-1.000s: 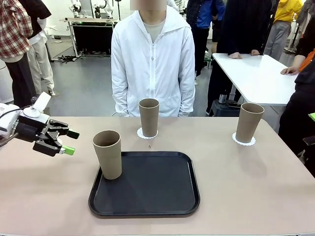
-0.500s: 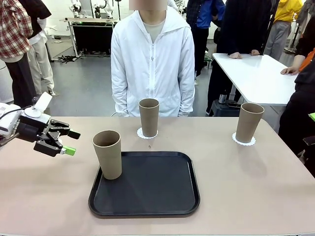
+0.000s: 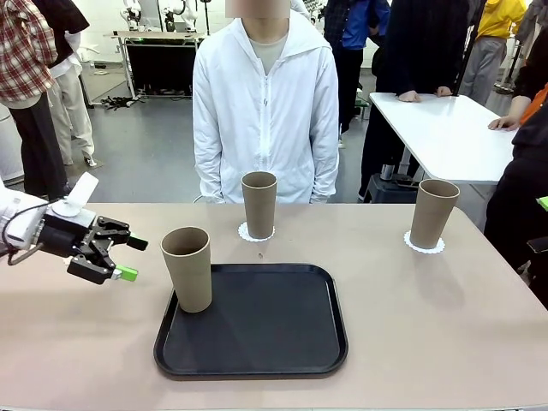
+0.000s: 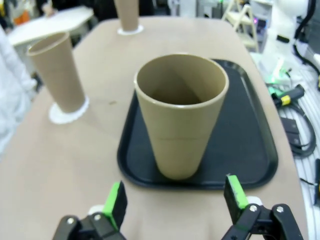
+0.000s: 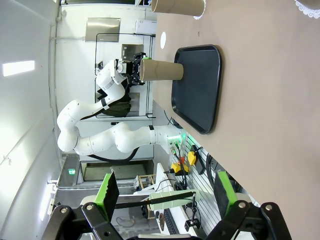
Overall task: Place coasters on the table and set cups on them.
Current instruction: Take one Reusable plastic cup from the Flat Tray and place it on a coaster set by the human.
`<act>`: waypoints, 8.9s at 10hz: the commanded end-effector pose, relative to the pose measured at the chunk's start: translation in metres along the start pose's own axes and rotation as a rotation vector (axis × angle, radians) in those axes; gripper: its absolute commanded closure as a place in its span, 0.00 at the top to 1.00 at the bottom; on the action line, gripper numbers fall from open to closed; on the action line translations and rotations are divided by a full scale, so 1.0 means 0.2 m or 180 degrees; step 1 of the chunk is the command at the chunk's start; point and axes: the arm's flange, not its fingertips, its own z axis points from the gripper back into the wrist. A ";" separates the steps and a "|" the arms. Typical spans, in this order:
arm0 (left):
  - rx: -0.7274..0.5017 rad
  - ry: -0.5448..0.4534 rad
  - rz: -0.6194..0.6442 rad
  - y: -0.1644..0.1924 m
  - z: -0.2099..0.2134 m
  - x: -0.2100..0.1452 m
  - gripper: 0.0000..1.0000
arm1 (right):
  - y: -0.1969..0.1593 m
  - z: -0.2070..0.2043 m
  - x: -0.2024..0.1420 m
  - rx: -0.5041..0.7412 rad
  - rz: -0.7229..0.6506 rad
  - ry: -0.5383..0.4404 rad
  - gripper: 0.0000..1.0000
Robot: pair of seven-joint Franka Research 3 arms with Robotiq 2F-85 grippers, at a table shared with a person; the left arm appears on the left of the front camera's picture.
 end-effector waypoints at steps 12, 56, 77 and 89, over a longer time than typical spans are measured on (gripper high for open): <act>-0.0168 -0.0485 -0.0104 0.07 -0.33 -0.07 1.00 | 0.00 0.00 0.00 0.0028 0.0010 0.0009 1.00; 0.1075 -0.0583 0.0524 0.44 1.00 -0.13 0.85 | 0.00 0.00 0.00 0.0028 0.0010 0.0009 1.00; 0.0857 -0.0718 0.0396 0.54 0.75 -0.61 0.85 | 0.00 0.00 0.00 0.0028 0.0010 0.0009 1.00; 0.0986 -0.0523 0.0444 0.61 0.74 -0.69 0.85 | 0.00 0.00 0.00 0.0028 0.0010 0.0009 1.00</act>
